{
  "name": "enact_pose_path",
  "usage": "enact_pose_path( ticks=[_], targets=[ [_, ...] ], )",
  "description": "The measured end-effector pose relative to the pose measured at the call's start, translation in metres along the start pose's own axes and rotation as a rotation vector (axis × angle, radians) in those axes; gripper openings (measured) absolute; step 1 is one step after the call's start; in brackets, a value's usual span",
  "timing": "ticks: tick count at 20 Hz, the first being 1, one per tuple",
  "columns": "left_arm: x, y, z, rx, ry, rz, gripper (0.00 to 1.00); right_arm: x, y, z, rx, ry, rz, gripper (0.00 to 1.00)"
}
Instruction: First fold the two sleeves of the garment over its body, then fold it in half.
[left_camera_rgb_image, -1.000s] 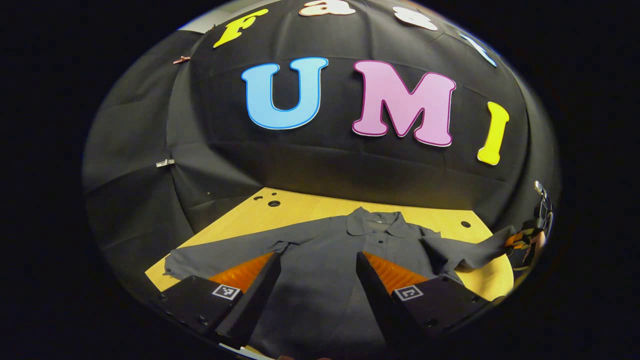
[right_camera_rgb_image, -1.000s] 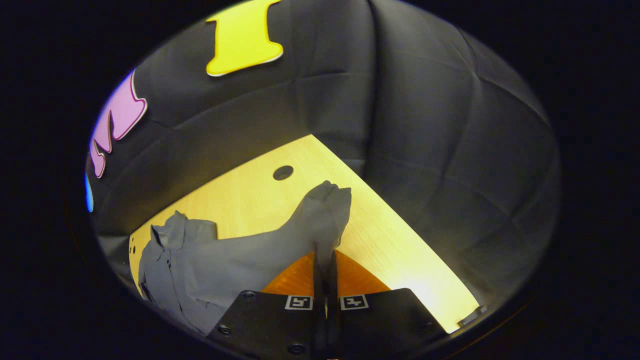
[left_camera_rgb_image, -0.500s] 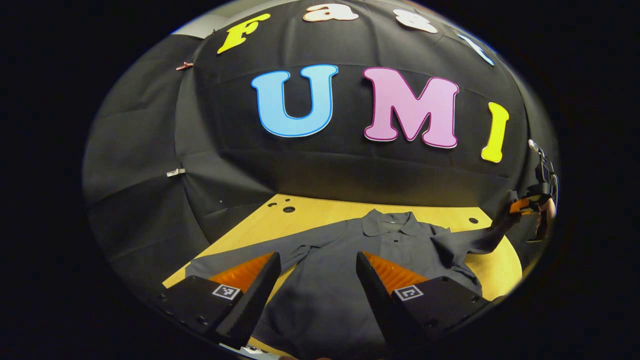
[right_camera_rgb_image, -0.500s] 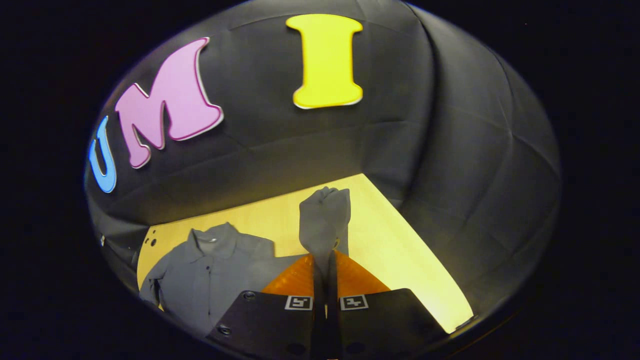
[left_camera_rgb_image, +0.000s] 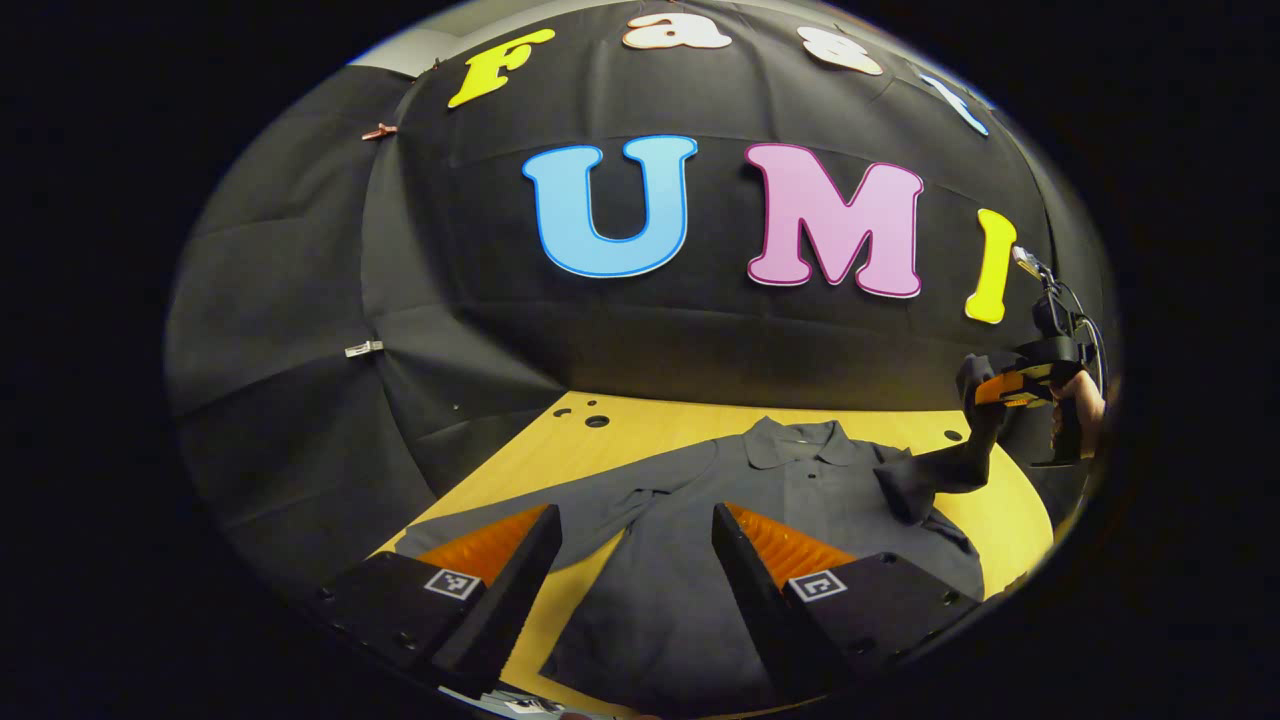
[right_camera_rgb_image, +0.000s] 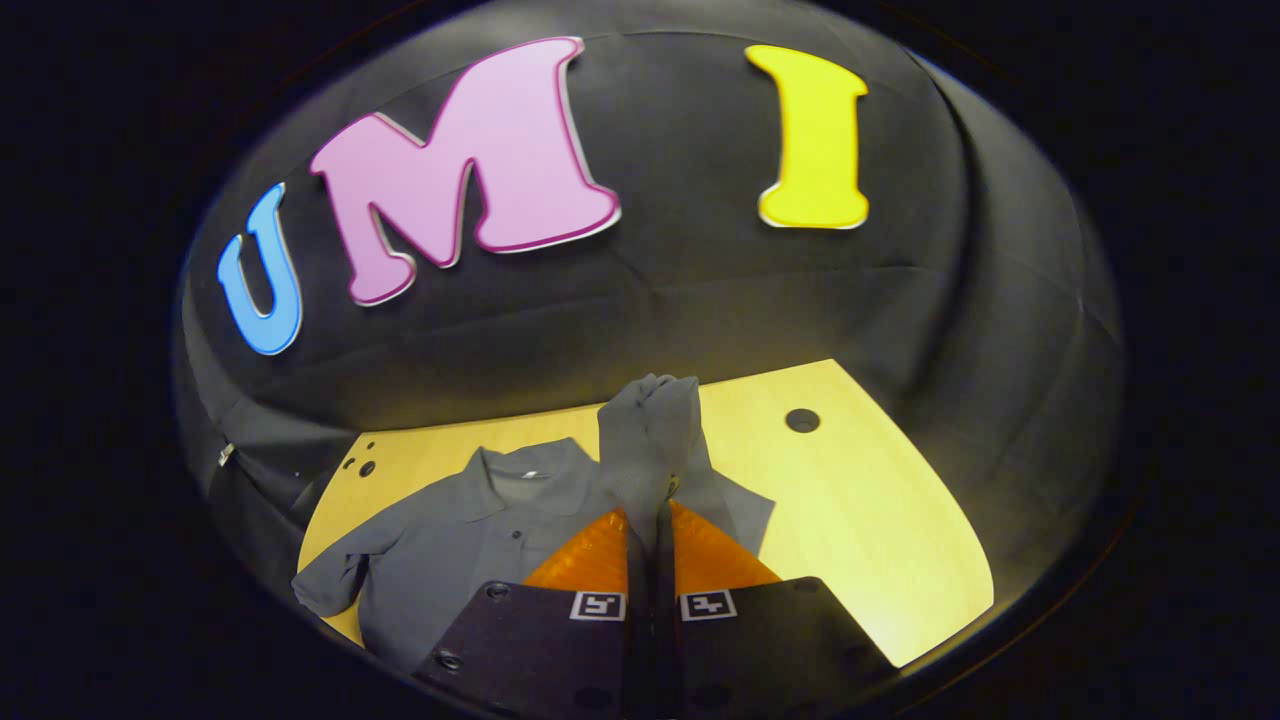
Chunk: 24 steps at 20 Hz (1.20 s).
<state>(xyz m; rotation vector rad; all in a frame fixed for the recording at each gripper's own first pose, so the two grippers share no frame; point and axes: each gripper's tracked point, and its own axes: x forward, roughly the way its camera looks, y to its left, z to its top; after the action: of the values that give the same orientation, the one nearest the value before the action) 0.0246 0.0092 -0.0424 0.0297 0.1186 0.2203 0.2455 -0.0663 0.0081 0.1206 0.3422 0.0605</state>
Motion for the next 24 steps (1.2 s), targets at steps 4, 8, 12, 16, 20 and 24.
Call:
enact_pose_path(
  ticks=[4, 8, 12, 16, 20, 24],
  targets=[
    [-0.002, 0.035, -0.004, 0.009, 0.001, 0.057, 0.96, 0.009, 0.063, -0.011, -0.057, 0.030, 0.088, 0.05],
    [-0.007, 0.065, -0.013, -0.020, 0.023, 0.111, 0.96, 0.019, 0.128, -0.033, -0.104, 0.076, 0.193, 0.05],
    [-0.014, 0.089, -0.021, -0.080, 0.022, 0.158, 0.96, 0.028, 0.183, -0.066, -0.174, 0.126, 0.269, 0.05],
    [-0.017, 0.101, -0.031, -0.089, 0.049, 0.176, 0.96, 0.037, 0.240, -0.096, -0.237, 0.166, 0.336, 0.05],
    [-0.020, 0.116, -0.040, -0.150, 0.079, 0.190, 0.96, 0.047, 0.286, -0.123, -0.272, 0.211, 0.371, 0.05],
    [-0.024, 0.140, -0.055, -0.192, 0.116, 0.231, 0.96, 0.060, 0.318, -0.141, -0.268, 0.239, 0.363, 0.05]
  ],
)
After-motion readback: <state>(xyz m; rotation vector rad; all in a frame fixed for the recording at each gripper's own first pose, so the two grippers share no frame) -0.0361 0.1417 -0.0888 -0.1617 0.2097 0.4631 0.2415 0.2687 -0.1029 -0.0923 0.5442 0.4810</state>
